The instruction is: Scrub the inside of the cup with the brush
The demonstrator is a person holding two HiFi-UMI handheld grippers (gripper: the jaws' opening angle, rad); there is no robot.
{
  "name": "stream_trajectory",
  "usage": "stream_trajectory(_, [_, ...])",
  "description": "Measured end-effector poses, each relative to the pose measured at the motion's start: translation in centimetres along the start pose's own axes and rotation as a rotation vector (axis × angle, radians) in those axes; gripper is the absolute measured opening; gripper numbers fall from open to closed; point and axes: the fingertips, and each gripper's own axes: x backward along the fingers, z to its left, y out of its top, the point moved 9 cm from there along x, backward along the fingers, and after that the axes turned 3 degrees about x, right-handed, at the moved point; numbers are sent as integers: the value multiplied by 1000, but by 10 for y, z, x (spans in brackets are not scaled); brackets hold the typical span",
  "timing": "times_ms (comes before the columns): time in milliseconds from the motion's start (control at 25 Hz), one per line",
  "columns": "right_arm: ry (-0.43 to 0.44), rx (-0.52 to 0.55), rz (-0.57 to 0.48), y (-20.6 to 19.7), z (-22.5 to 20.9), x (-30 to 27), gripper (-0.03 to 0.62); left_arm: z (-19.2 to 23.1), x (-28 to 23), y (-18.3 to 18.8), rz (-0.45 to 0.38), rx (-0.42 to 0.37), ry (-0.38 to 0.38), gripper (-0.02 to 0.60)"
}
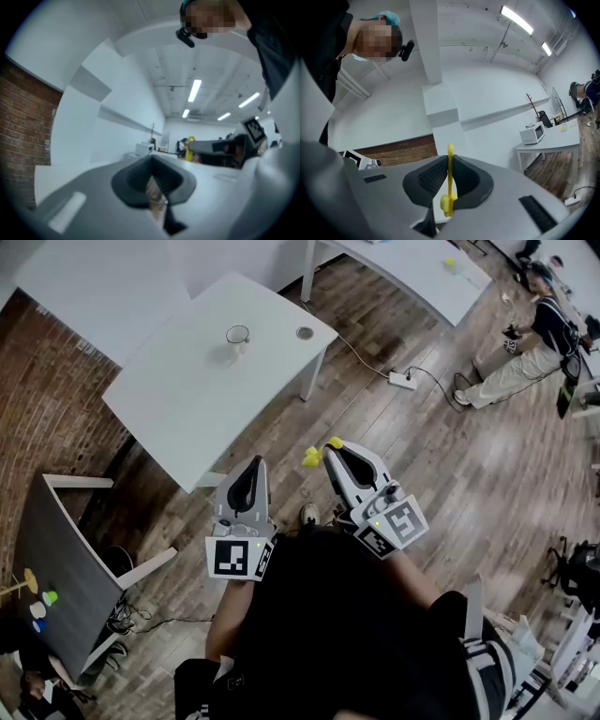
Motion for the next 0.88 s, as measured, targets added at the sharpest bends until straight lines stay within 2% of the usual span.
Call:
stream_trajectory(360, [27,-27,12,-5,-32,24,31,-26,-8,-8,-10,-7,76,3])
stream_trajectory(600, [61,-25,4,0,-55,21,31,-34,-18,-10,-21,-1,128,3])
stream_trajectory(880, [55,-31,13,-10,-66,-1,31,-14,-27,-17,-10,-1,153,3])
